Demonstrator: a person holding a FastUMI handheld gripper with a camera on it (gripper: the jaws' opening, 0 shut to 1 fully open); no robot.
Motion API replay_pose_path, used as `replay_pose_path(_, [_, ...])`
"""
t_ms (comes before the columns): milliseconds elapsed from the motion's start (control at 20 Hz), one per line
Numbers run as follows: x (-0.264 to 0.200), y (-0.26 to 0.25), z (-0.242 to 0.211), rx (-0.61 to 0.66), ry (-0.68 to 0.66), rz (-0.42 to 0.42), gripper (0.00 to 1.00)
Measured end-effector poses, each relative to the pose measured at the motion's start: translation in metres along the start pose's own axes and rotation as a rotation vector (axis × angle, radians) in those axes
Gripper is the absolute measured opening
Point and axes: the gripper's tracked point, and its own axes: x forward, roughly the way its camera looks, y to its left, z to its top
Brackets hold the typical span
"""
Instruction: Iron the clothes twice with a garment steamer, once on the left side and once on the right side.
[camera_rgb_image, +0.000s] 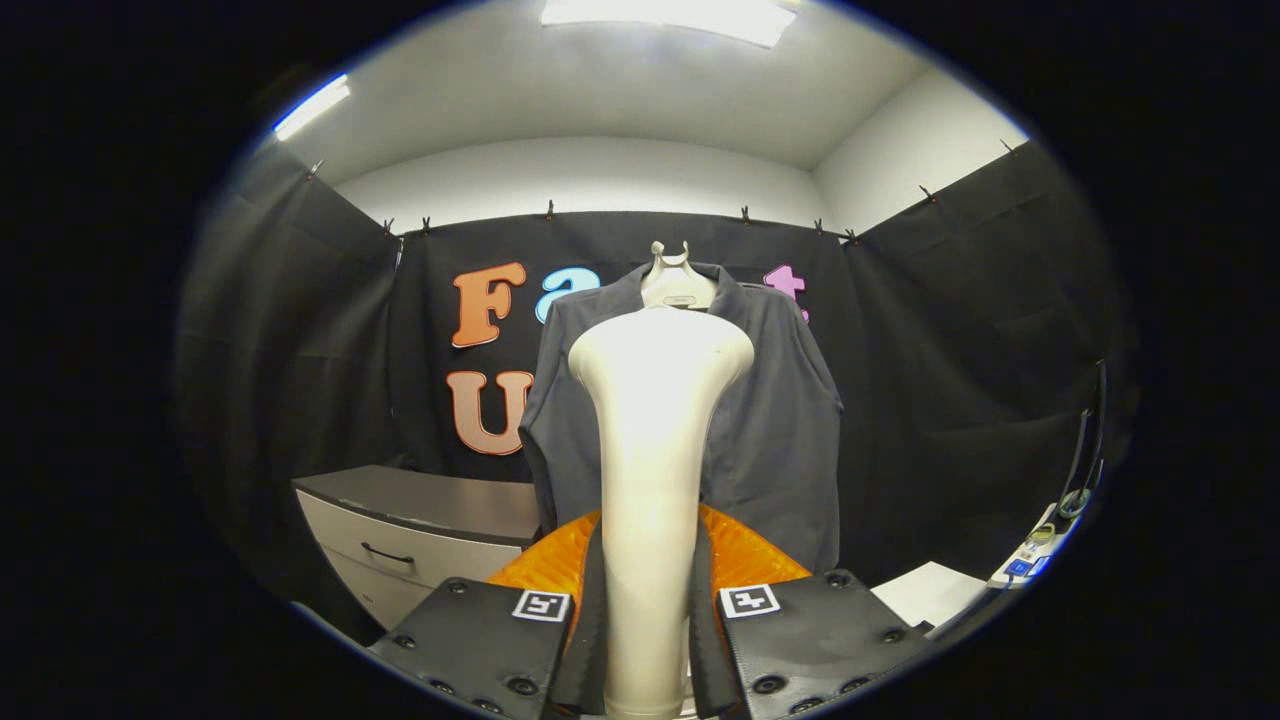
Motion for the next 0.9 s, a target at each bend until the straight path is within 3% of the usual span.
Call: replay_pose_path(900, [-0.020,0.007,0.014,-0.001,-0.036,-0.012,0.41])
